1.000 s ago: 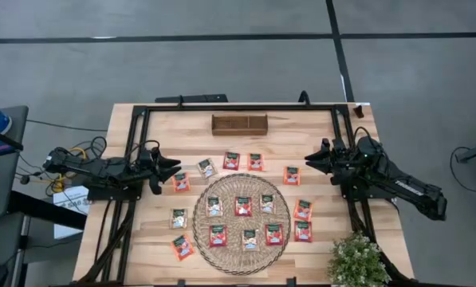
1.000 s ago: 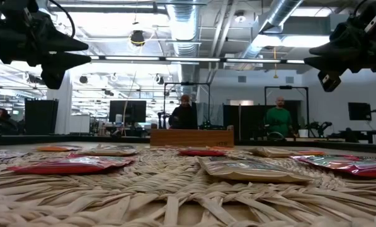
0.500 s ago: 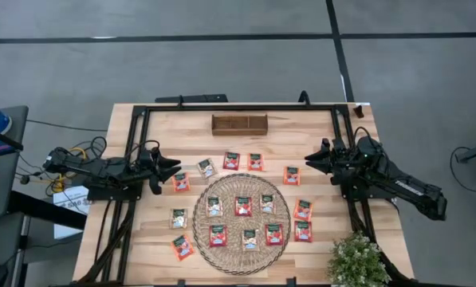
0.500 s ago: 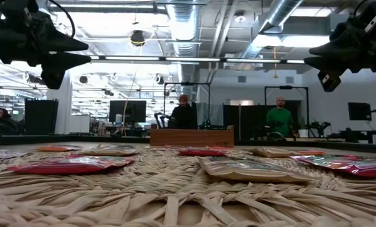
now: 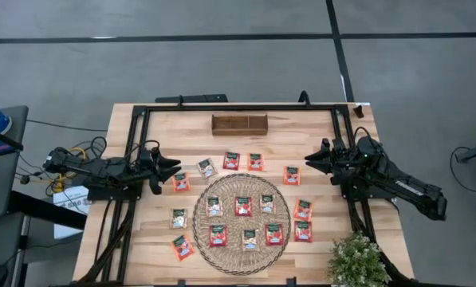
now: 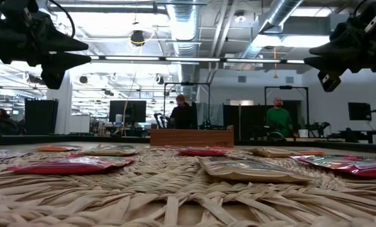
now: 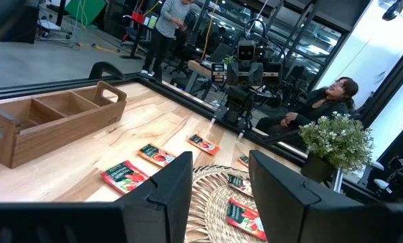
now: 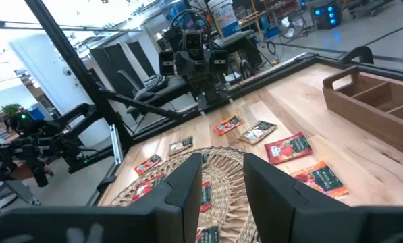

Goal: Pick & Place Tea

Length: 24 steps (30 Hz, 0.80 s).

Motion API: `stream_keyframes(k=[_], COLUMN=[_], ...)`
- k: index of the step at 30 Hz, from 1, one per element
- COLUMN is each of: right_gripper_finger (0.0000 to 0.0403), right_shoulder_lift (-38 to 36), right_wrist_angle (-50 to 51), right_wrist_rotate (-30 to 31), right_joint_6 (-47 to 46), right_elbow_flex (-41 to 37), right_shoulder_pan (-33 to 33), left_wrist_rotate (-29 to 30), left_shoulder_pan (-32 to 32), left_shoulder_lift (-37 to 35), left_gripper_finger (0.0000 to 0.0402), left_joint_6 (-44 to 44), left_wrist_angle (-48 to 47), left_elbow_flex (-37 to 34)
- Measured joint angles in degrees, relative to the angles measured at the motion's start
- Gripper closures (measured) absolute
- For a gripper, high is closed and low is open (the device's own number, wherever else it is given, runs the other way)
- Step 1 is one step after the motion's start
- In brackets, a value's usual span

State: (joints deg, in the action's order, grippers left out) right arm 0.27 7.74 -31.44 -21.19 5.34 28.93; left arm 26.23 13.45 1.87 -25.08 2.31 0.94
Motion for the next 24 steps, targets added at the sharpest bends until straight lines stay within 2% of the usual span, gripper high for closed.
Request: stream_keyframes(k=[18,24], right_gripper_finger=[0.0301,0.0301], right_shoulder_lift=[0.0,0.1], right_wrist_angle=[-0.7,-0.9], right_wrist_rotate=[0.3,0.9], right_joint_6=[0.6,-5.3], right_elbow_flex=[0.0,0.0], right_shoulder_pan=[0.0,0.0], left_wrist_rotate=[0.0,0.0], left_shoulder_pan=[0.0,0.0], left_shoulder_lift=[0.0,0.0], left_gripper_finger=[0.0263,0.0263], left_joint_6=[0.0,0.0], left_wrist_angle=[1.6,1.7], left_elbow_flex=[-0.1,-0.1])
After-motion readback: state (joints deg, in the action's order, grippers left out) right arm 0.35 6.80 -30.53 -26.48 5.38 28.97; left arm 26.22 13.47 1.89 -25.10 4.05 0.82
